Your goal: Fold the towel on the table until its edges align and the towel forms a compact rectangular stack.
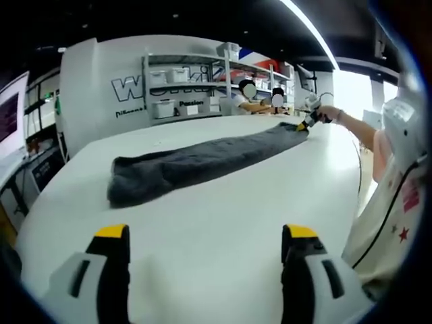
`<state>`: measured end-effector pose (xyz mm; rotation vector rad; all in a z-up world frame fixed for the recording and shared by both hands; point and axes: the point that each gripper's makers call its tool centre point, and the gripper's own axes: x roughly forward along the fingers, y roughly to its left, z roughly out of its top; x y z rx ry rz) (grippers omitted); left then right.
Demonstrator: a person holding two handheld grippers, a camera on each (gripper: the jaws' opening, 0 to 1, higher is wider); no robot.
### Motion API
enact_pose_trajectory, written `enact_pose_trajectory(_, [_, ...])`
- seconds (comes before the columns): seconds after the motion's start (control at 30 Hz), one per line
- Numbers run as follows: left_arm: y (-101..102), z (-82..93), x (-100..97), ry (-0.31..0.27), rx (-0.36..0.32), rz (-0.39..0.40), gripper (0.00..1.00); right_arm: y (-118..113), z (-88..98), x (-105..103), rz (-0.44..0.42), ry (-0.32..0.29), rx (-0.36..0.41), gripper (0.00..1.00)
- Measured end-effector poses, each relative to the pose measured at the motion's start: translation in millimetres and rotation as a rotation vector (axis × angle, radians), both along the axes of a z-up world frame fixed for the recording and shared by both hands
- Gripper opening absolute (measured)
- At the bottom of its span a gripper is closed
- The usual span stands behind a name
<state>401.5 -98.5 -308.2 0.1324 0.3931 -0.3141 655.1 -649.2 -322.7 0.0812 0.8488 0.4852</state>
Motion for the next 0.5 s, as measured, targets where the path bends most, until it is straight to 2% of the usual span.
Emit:
enact_pose_trajectory(0.23, [-0.8,-2.2,-1.1,0.021,0.013,-0.014,0.97,-15.8,1.1,-4.7,-0.032,0.013,-0.098,0.04])
enact_pose_trajectory(0.33, [0.1,0.5,-1.8,0.014,0.011,-0.012,0.97,-24.9,0.3,-1.7,-0.037,0.022,-0.136,0.04])
enact_pose_trajectory(0.5, [-1.5,-2.1,-3.0,0.021,0.012,-0.013,0.97,-43.4,0.9,5.7,-0.033,0.027,-0.257,0.04])
